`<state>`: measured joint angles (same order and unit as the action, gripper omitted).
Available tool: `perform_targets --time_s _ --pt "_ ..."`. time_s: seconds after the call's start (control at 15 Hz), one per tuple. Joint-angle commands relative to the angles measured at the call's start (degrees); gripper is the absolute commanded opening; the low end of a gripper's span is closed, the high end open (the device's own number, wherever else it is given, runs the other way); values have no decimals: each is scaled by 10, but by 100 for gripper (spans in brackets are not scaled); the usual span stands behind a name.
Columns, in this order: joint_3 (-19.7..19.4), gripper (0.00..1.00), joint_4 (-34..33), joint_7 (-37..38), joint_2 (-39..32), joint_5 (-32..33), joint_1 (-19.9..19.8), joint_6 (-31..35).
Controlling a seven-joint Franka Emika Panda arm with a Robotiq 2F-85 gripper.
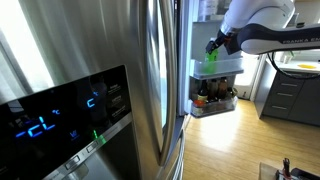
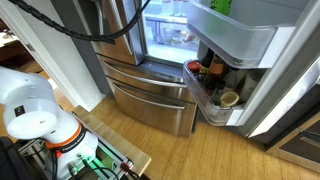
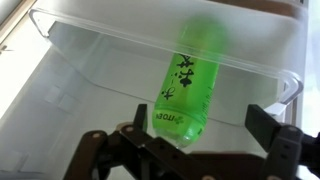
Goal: Remove the green bottle from the shelf on the fridge door
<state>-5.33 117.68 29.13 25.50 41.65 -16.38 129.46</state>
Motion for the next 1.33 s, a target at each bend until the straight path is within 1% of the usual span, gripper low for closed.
perform_targets --time_s 0.0,0.27,0.33,0.53,1.2,1.27 --pt "-5 100 6 41 -15 12 -22 49" --pt "-6 100 9 66 -28 23 -42 110" --pt "-3 100 9 76 -33 33 -51 117" --pt "-6 100 11 100 -44 49 -60 140" --pt "-13 100 7 159 -73 91 -61 172" --pt "-14 94 7 164 -75 94 -60 171"
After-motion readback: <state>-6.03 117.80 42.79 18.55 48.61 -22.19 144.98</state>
